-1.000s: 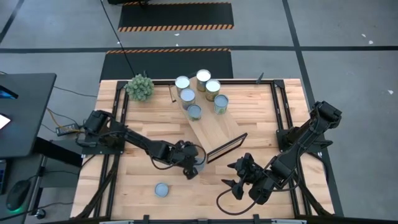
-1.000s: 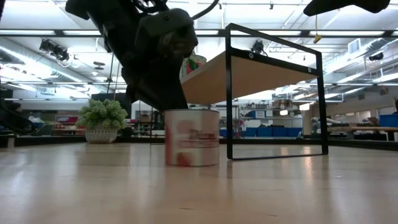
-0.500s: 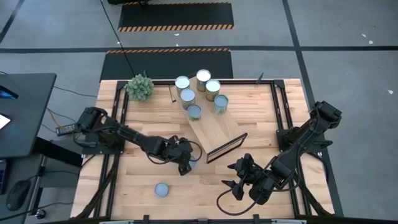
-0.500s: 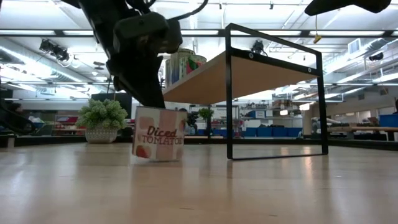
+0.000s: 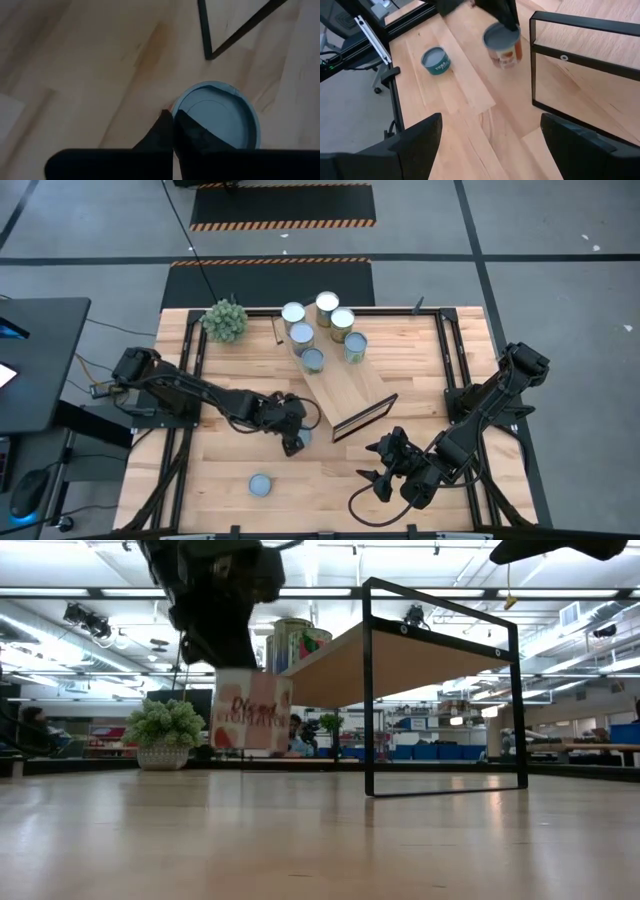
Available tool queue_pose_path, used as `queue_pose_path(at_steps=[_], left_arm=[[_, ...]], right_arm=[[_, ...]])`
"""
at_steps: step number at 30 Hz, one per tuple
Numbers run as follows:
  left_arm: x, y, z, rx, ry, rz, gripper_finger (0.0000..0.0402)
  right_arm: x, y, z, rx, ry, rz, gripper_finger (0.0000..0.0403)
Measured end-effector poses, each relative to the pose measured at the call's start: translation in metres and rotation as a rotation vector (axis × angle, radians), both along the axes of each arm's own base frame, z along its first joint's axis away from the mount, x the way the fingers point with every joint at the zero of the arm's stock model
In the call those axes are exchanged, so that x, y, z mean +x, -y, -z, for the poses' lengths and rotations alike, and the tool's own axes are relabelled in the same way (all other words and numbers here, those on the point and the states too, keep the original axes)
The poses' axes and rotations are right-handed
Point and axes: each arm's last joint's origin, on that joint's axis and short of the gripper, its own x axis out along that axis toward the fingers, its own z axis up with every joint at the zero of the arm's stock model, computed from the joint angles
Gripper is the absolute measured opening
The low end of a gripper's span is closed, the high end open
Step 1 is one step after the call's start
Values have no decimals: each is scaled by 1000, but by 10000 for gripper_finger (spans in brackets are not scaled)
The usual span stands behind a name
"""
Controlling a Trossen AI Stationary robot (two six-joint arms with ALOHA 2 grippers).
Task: Pick and place cans onto a shelf
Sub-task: Put the white-pink can on the shelf
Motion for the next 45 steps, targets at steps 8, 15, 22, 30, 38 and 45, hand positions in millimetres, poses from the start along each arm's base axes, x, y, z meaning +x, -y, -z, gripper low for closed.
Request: queue_pose_path(at_steps=[8,15,22,30,38,45], left_arm=[[-16,-21,-39,-18,95,-49,4],[-30,-35,-70,-57,183,-120,4],[-28,-39,-111,-18,229,-150,4],[-23,-47,-133,-24,284,-193,4],[-22,-48,-144,-19,329,-212,4],[-17,-47,-148,-19,404,-260,4]], right_arm=[[0,0,0,-9,-2,-7,346],[0,0,0,-17,-4,-14,346],[0,0,0,-31,-6,-25,346],[-6,6,-16,-20,25,-39,346],[-17,17,-38,2,67,-53,346],[-28,30,-60,11,142,-34,346]])
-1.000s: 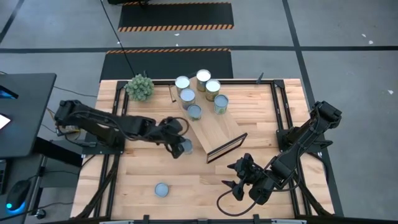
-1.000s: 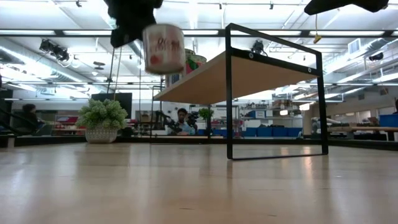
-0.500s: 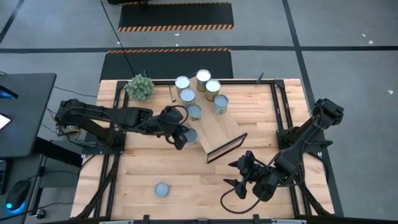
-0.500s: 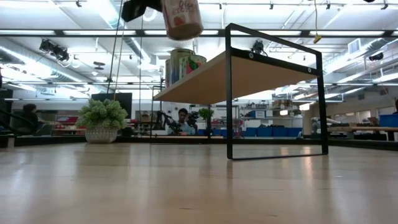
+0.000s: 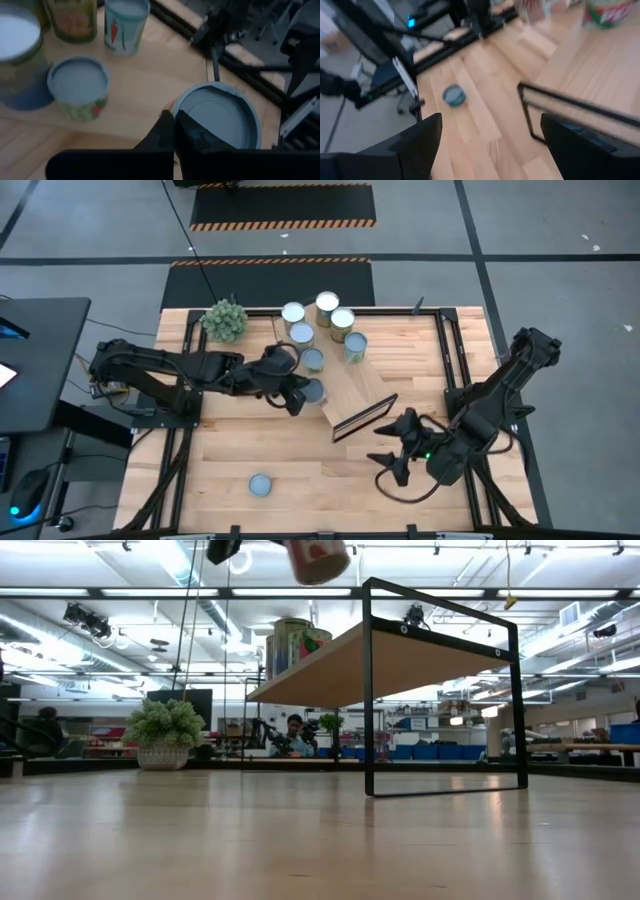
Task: Pick and place cans onto a shelf
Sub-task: Put the white-pink can on the shelf
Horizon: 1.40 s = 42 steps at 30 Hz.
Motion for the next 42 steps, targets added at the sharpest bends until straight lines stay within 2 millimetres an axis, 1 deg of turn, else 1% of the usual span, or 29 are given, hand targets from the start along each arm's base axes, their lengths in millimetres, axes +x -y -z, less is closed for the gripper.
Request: queue_pose_path(at_steps=[4,8,11,14,19,24,28,33,37,42], left_arm=[[11,1,3,14,43,-29,4],[28,4,14,-7,68,-45,4],[41,6,22,-22,86,-43,4],[51,7,25,-34,82,-44,4],[65,7,18,-30,102,-57,4],[80,0,12,-15,104,-75,4],[91,-9,5,-8,101,-97,4],[109,-21,-7,33,96,-68,4],[124,-34,-6,63,64,-52,4],[138,-43,2,71,32,-31,4]], right_arm=[[-8,9,-14,5,66,46,346],[-15,14,-25,15,116,57,346],[-17,14,-28,17,128,58,346],[-17,14,-28,24,122,46,346],[-17,13,-27,31,106,13,346],[-20,16,-31,14,96,-24,346],[-27,27,-41,10,118,-23,346],[-36,51,-59,-34,177,21,346],[-43,69,-70,-72,216,59,346],[-55,82,-82,-111,261,69,346]])
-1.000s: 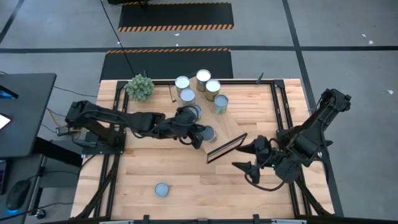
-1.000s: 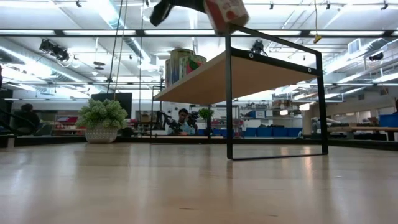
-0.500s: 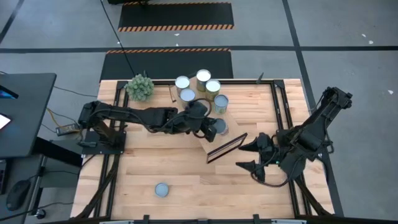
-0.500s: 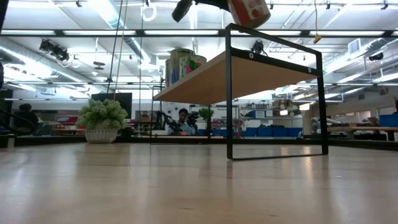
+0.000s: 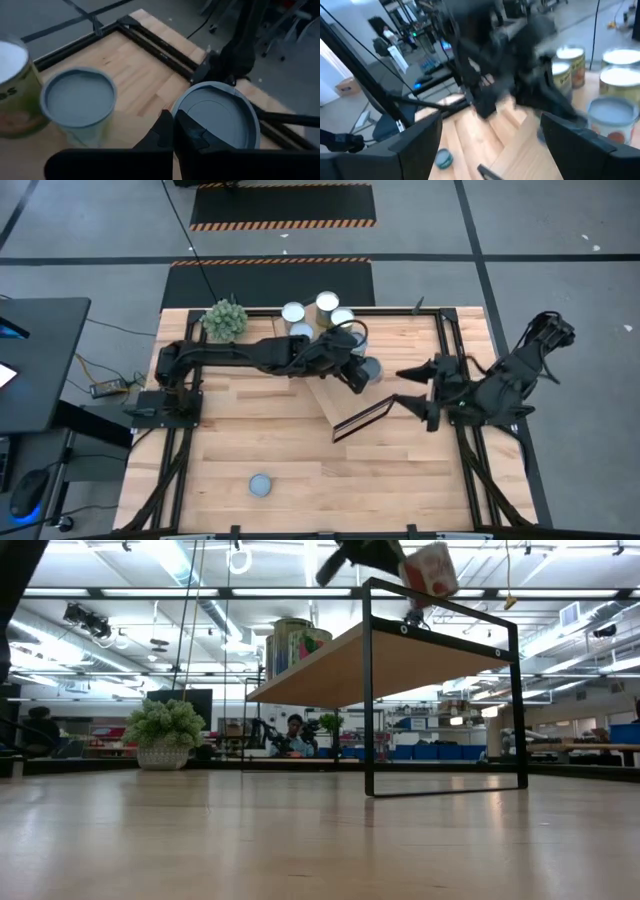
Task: Pick and place cans onto a shelf
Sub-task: Put the white-pink can on the shelf
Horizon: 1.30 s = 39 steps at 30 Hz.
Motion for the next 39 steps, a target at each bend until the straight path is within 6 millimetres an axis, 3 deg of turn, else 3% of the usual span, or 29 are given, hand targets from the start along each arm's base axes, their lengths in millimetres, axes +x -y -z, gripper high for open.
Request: queue_pose_path(at_steps=[15,23,39], left_arm=[[5,11,32,-33,-166,-62,4],[5,9,50,3,-282,-85,9],[5,4,51,-87,-250,-153,26]], right_arm=[[-37,28,-26,-63,98,-122,346],[-38,27,-25,-92,80,-191,346],[-32,25,-10,-151,-50,-186,346]])
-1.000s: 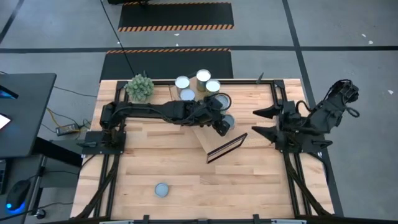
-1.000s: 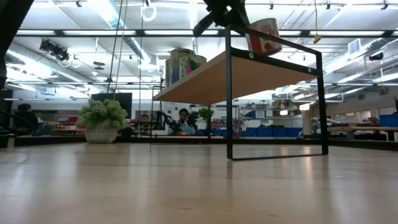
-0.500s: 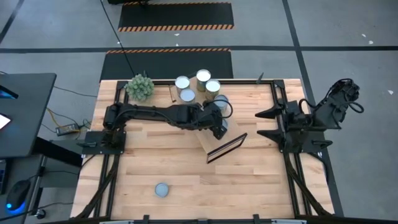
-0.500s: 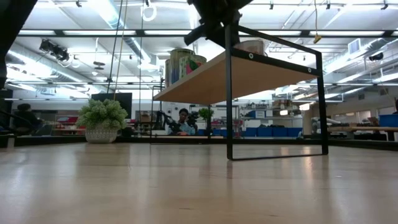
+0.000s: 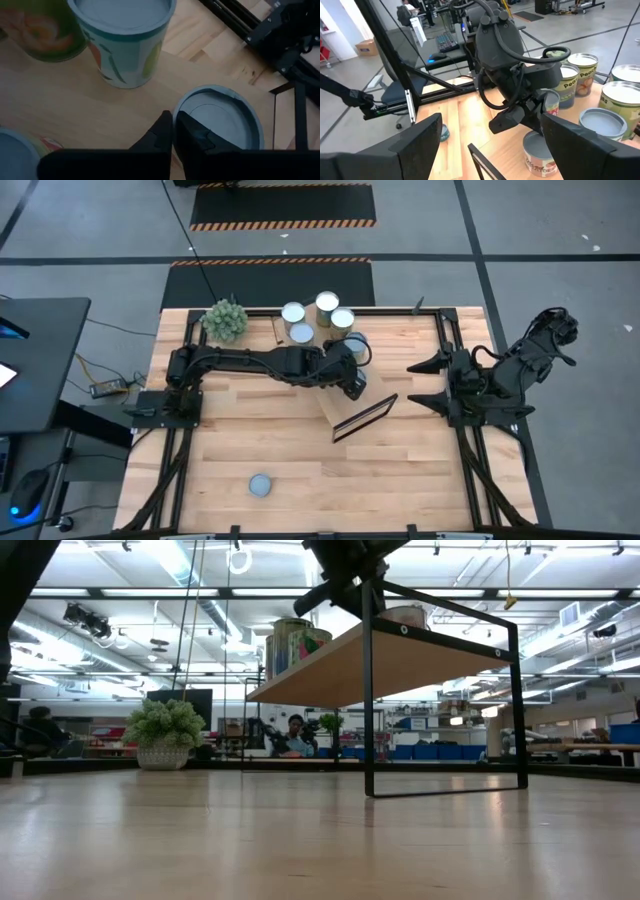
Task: Pick and place cans onto a shelf
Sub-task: Put the white-pink can on the shelf
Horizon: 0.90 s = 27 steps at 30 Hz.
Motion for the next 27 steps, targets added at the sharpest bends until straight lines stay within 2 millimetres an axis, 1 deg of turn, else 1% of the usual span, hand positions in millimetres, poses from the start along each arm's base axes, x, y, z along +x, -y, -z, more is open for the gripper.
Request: queue_pose_path(at_steps=[4,11,17,20,23,27], left_arm=[[0,3,0,-22,17,-21,8],[-3,10,1,-36,42,-138,7],[-4,15,1,0,53,-185,6],[-4,16,1,19,56,-196,6],[-4,16,1,21,57,-198,7],[-4,15,1,20,59,-198,10]], right_arm=[[1,2,0,0,2,14,346],[1,2,0,-1,2,16,346],[1,2,1,-11,-11,16,346],[1,2,6,-52,-55,15,346],[3,3,18,-155,-166,19,346],[14,2,28,-213,-252,55,346]])
